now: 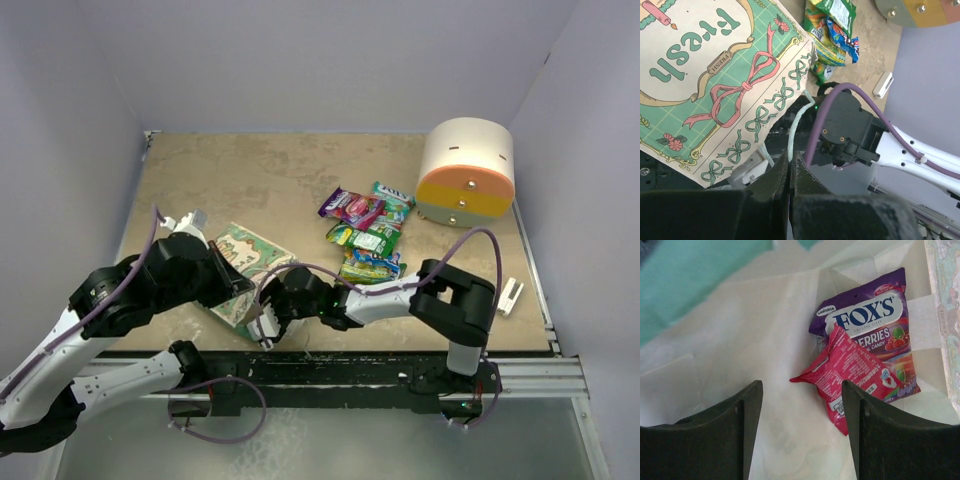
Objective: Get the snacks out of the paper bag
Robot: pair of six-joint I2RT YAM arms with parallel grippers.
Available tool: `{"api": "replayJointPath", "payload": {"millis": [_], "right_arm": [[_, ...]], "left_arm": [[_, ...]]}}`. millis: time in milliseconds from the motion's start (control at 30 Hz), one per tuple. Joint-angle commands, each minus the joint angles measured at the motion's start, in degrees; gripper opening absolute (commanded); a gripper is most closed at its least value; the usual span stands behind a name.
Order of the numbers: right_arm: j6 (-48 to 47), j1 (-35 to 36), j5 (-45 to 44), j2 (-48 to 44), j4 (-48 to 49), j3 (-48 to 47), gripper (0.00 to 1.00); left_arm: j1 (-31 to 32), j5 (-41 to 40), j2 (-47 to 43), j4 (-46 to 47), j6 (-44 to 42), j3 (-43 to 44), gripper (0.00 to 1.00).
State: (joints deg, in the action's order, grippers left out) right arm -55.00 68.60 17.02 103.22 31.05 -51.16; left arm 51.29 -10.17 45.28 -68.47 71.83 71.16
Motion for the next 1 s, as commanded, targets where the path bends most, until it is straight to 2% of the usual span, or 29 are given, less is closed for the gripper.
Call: {"api": "replayJointPath", "payload": {"millis": [0,333,467,500,600,633,800,967], "right_arm": [[-3.45,-0.3,-1.67,3.4,9.42,-2.92,0.68],[-1.08,-1.92,-2.71,14.24,19.33,-8.99,0.75],[4.38,-3.03,-8.14,18.04,27.5,-9.83,0.72],[5.52,-3.32,-9.63,18.69,28.96,-9.8,0.67],[7.23,-3.88,-12.34,19.43,30.72,-9.38,0.41],[7.58,-3.99,-13.11,19.28,31.11,-9.18,0.35],[10.58,-4.34,-12.44,16.37,31.45,-7.09,0.18],[14.08,-4.26,-10.73,11.72,29.51,-2.77,0.02]], "left_arm": [[0.08,2.0,0.65,2.11,-3.38,3.01,0.0],[0.12,6.46,2.75,2.44,-8.25,5.71,0.0],[0.13,6.95,3.39,1.95,-9.63,7.11,0.0],[0.08,7.08,3.48,1.74,-9.87,7.42,0.0],[0.11,6.67,3.02,0.43,-9.9,8.16,0.0],[0.13,6.34,2.67,-0.15,-9.75,8.17,0.0],[0.13,3.88,-1.0,-2.48,-7.29,7.13,0.0],[0.13,3.72,-2.59,-1.04,-6.24,5.49,0.0]]}}
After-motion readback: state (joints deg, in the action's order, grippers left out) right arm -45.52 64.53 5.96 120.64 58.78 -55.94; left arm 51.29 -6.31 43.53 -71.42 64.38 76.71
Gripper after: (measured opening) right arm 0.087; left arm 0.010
